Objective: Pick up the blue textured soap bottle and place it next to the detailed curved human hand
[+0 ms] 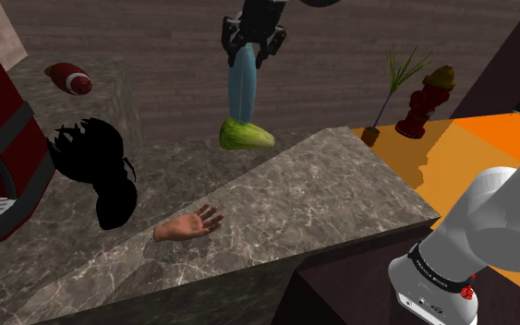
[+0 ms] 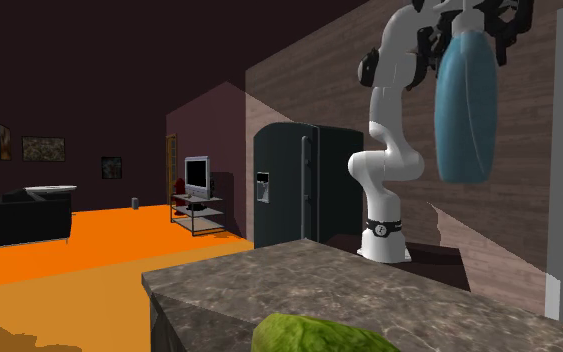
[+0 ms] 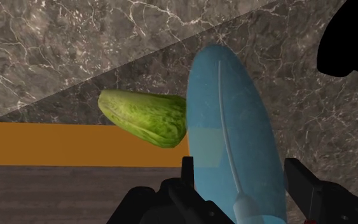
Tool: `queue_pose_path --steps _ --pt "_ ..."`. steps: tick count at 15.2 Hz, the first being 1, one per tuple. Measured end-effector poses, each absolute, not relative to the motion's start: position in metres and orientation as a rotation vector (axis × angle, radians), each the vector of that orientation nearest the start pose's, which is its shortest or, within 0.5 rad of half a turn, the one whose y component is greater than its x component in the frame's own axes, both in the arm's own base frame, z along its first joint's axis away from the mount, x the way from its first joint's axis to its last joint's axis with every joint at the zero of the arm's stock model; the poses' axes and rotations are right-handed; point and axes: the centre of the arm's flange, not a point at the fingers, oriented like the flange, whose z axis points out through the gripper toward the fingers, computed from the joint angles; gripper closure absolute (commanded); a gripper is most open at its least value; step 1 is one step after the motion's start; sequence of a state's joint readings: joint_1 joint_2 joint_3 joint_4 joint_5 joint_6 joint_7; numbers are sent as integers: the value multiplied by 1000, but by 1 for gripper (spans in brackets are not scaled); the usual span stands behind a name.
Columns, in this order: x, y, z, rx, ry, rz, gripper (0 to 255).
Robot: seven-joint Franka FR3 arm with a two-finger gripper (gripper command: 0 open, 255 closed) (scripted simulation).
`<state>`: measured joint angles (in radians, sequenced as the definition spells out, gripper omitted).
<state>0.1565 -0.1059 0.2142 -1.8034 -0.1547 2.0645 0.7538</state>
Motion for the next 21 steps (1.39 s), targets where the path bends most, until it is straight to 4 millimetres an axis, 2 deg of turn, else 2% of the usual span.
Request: queue_pose_path --steps 21 --pt "523 202 508 -2990 501 -612 255"
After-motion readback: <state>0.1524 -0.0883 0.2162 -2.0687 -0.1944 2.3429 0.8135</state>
